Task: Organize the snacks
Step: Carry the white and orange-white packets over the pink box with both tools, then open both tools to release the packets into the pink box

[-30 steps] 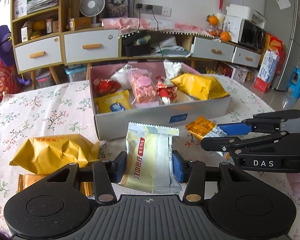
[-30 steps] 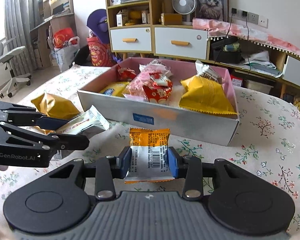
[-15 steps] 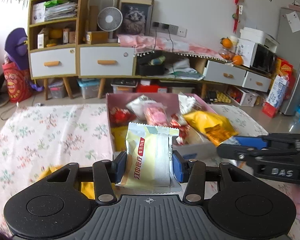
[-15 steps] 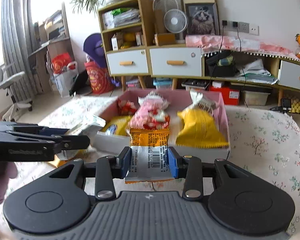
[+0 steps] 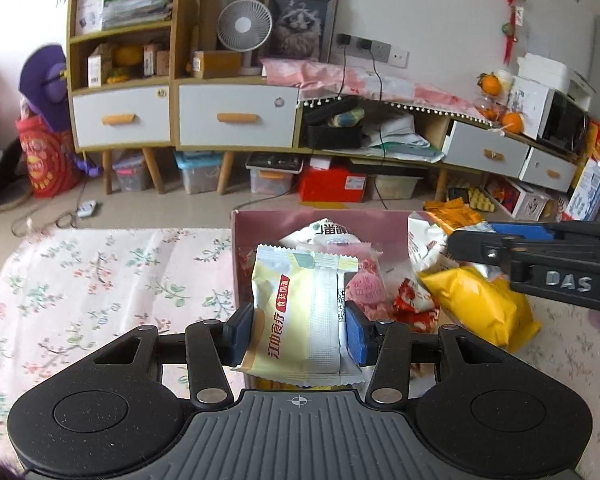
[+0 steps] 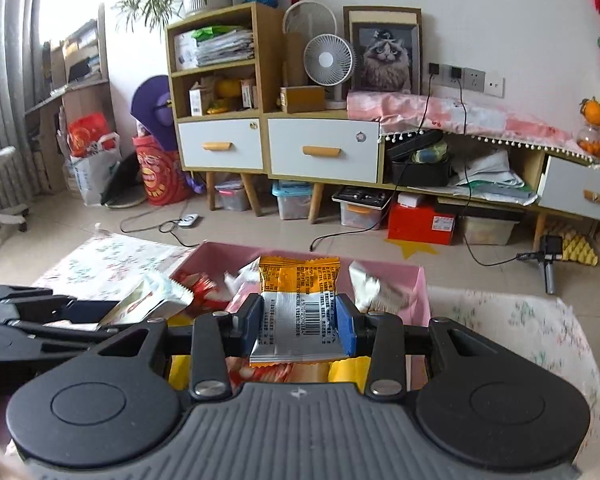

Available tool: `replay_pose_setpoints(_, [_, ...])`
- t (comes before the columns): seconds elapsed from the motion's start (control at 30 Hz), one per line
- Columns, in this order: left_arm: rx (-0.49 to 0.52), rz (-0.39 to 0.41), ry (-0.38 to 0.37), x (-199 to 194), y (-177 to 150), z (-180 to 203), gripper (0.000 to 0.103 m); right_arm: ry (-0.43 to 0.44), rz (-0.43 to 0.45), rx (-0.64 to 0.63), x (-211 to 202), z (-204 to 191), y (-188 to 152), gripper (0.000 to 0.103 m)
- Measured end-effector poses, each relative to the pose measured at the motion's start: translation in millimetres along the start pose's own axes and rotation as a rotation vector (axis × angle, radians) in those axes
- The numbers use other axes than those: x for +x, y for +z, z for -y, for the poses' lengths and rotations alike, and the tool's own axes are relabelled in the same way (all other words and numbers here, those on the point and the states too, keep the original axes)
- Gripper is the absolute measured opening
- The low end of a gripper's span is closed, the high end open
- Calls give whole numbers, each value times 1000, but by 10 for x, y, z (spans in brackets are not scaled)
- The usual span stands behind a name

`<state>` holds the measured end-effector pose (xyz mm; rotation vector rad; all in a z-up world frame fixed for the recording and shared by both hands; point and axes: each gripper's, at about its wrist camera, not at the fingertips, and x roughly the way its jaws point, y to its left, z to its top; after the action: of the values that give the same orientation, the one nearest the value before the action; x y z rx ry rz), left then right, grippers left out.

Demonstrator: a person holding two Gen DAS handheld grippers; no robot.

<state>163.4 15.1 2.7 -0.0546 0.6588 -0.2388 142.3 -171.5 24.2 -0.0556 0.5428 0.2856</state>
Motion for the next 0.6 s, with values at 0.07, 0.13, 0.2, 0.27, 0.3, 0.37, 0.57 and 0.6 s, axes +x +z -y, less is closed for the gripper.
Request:
replay_pose_setpoints(0.07, [-1, -8, 2, 64, 9, -8, 45, -18, -20, -28, 109, -7, 24, 36])
replay_pose_setpoints(0.13, [3, -13, 10, 122, 20, -6, 45, -34, -42, -55, 182, -22, 5, 36])
replay_pose_setpoints(0.2, [-12, -19, 5, 172, 27, -16, 45, -51, -71, -68, 276, -29, -15, 36])
replay_pose_setpoints(0.27, [-18, -26, 4, 215, 34, -17, 45, -66, -91, -81, 342, -42, -23, 36])
replay_pose_setpoints(0.3, [-17, -29, 4, 234, 34, -11, 45, -68, -98, -89, 369, -53, -28, 36])
replay_pose_setpoints(0.37, [-14, -32, 6, 258, 26, 0, 45, -73, -106, -101, 388, -79, -32, 36])
replay_pose_setpoints(0.57, [-35, -38, -21, 276, 34, -21, 48, -103, -128, -142, 425, -107, -10, 37])
replay_pose_setpoints(0.6, [-40, -40, -24, 270, 41, -28, 50, -93, -122, -139, 412, -104, -3, 38])
